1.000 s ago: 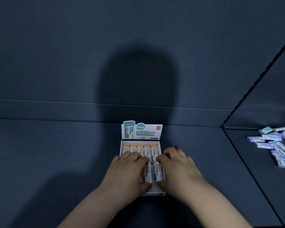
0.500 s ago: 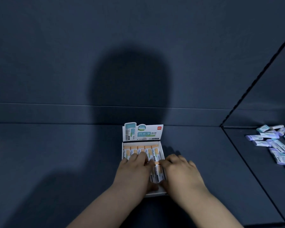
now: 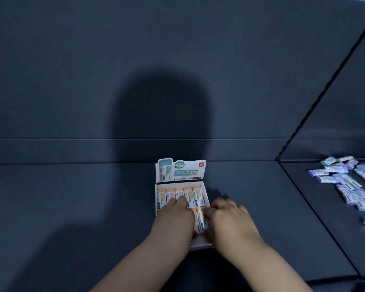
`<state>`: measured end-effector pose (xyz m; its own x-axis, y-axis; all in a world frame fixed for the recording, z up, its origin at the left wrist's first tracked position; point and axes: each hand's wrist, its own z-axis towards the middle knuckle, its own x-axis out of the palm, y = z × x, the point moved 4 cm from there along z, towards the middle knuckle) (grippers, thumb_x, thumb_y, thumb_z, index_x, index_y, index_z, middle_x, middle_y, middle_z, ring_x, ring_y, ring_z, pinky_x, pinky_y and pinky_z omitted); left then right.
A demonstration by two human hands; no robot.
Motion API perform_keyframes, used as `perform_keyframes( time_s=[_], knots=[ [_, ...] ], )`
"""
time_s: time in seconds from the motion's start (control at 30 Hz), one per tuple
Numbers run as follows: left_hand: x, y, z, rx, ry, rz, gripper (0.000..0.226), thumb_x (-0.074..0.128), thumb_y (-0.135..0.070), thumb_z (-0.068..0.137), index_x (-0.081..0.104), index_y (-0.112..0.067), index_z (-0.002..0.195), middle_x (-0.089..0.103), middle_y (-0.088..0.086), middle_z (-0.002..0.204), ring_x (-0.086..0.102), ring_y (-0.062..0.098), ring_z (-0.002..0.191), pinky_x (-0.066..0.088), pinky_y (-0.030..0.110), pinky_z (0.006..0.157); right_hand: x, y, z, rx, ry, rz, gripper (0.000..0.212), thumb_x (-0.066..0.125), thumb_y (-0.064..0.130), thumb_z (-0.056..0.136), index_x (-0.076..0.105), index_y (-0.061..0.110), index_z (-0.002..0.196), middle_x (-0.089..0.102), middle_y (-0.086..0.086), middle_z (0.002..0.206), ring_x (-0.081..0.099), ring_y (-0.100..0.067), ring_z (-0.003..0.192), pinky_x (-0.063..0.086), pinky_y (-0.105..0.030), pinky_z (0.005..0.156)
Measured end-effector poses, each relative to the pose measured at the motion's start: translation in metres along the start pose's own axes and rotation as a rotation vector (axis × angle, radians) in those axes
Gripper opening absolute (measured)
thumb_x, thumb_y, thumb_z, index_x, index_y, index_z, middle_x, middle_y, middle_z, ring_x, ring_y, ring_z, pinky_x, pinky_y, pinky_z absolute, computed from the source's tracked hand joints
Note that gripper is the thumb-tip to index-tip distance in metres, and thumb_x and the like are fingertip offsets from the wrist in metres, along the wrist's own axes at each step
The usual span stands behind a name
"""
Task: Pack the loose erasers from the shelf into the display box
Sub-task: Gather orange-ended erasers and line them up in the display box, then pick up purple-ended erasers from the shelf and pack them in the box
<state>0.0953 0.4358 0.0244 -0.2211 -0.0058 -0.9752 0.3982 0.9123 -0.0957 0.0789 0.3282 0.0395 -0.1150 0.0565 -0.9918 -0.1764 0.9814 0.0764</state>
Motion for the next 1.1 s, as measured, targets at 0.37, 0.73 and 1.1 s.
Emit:
perform_keyframes(
  time_s=[0.37,0.73,1.1],
  knots=[
    [-0.017,-0.007,-0.026,0.204,-0.264,-0.083,0.039,0.040,-0.043,0.090,0.061,-0.024,0.117,0.060,-0.004,0.106,0.056,0.018,0.100,0.043,0.034,0.084,-0.023,-0.020,-0.029,0.219,-0.282,0.257,0.038,0.056,0.043,0.086,0.053,0.036,0.123,0.054,0.014,0.125,0.048,-0.009,0.118,0.038,-0.023,0.091],
    [-0.018,-0.099,-0.025,0.258,-0.321,-0.096,0.040,0.063,-0.034,0.083,0.061,-0.019,0.120,0.061,0.003,0.098,0.058,0.027,0.093,0.045,0.037,0.077,-0.016,-0.107,-0.107,0.305,-0.225,0.261,0.037,0.068,0.035,0.079,0.064,0.025,0.114,0.064,0.002,0.115,0.056,-0.018,0.110,0.046,-0.029,0.090],
    [-0.004,-0.272,-0.027,0.231,-0.403,-0.088,0.052,0.039,-0.042,0.096,0.031,-0.025,0.144,0.047,-0.002,0.129,0.040,0.019,0.120,0.030,0.030,0.098,-0.040,-0.250,-0.206,0.205,-0.245,0.190,0.039,0.068,0.037,0.079,0.063,0.025,0.115,0.063,0.004,0.112,0.053,-0.017,0.112,0.044,-0.030,0.095]
  ],
)
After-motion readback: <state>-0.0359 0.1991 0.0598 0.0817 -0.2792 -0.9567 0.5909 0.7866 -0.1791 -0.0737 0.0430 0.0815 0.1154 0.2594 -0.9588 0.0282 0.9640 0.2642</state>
